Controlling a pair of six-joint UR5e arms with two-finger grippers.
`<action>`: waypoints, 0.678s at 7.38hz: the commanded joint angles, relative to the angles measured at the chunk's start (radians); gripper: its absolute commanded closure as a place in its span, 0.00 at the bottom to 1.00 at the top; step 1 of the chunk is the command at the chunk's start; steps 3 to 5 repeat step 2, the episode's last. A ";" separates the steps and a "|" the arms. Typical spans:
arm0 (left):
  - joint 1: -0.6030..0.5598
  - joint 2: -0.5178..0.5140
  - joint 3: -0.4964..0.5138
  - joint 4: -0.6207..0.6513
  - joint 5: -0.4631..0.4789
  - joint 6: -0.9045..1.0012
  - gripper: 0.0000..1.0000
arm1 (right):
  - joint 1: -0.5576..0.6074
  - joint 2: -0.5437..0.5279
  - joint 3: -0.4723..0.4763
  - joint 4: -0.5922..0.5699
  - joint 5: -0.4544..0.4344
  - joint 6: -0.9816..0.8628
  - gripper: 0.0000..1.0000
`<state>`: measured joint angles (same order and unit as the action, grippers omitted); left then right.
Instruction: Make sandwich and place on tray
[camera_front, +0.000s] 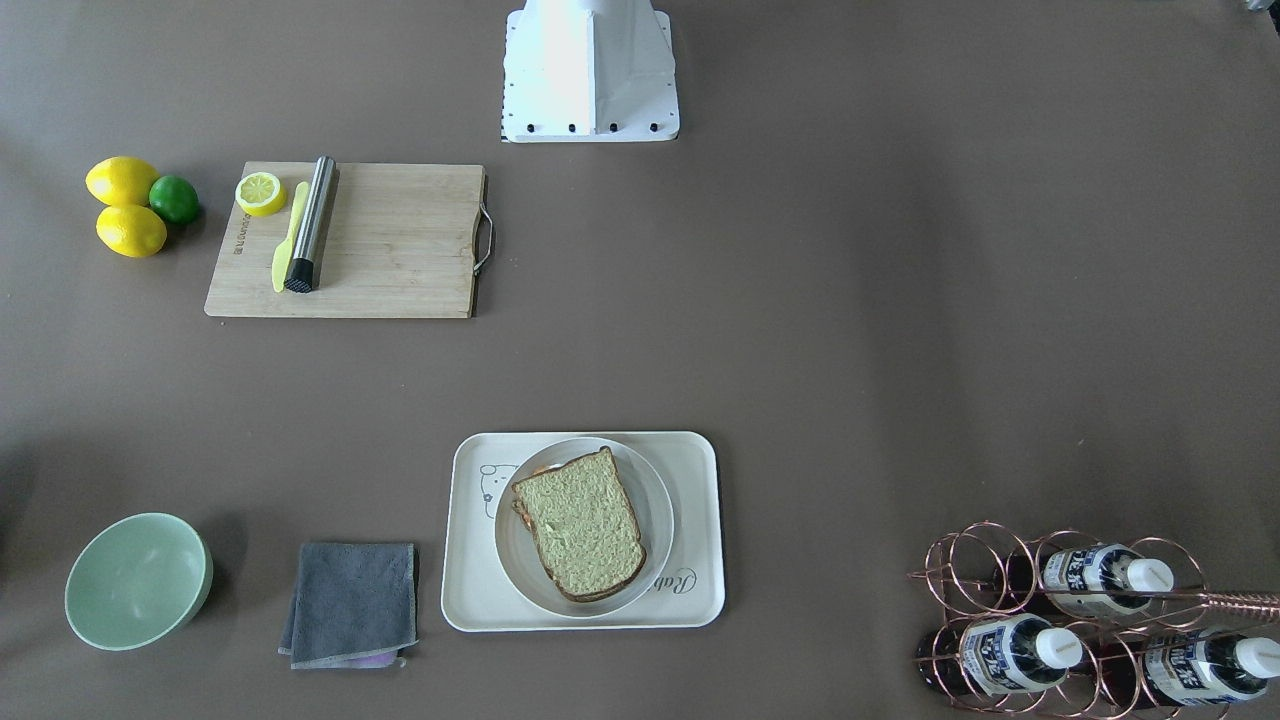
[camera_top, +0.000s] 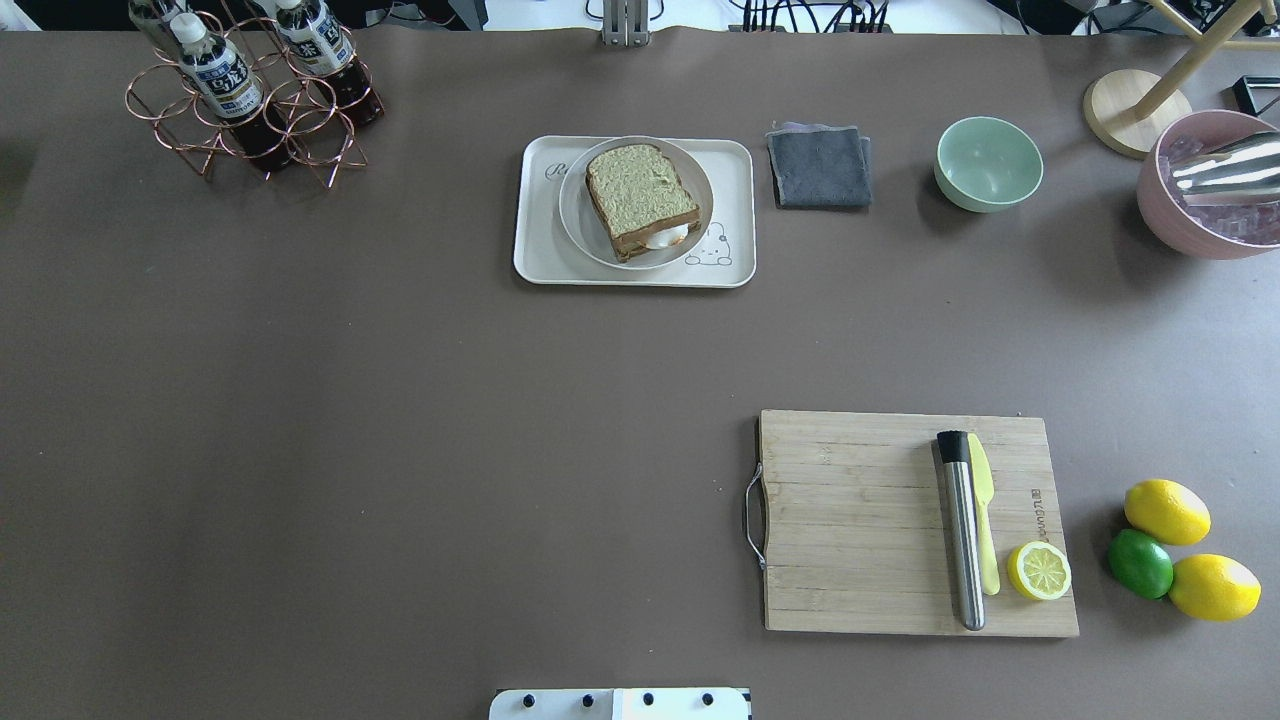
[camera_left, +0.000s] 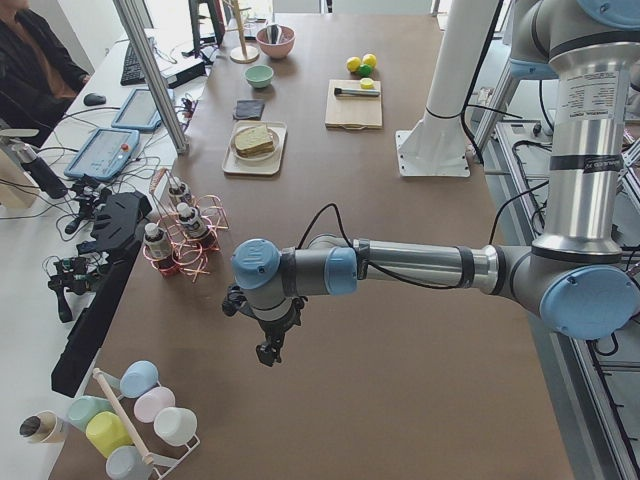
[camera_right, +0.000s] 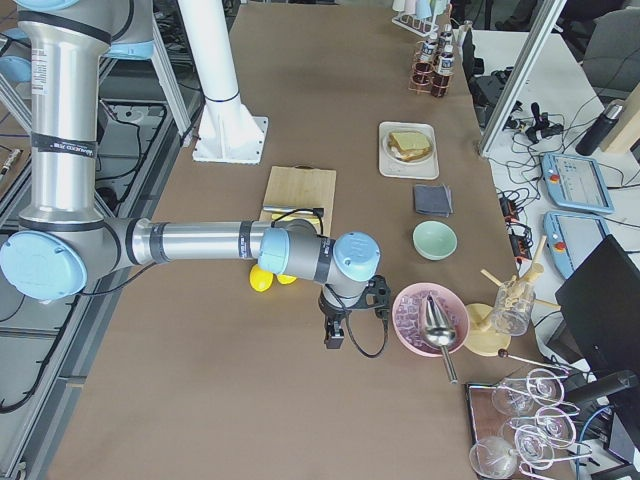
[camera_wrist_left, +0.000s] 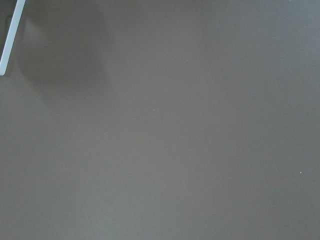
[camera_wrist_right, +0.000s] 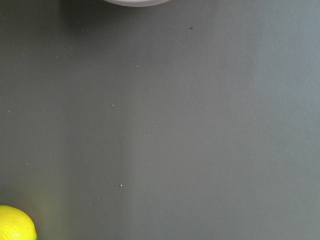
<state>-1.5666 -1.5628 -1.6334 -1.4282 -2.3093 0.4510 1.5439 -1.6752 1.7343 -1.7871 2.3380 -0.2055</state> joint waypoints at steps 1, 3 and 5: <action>0.000 -0.010 0.012 0.000 -0.001 0.000 0.02 | -0.001 0.002 0.002 0.000 0.000 0.000 0.00; 0.002 -0.010 0.012 -0.001 -0.001 0.000 0.02 | -0.001 0.003 0.002 0.000 0.000 0.000 0.00; 0.002 -0.010 0.012 -0.001 -0.001 0.000 0.02 | -0.001 0.003 0.002 0.000 0.000 0.000 0.00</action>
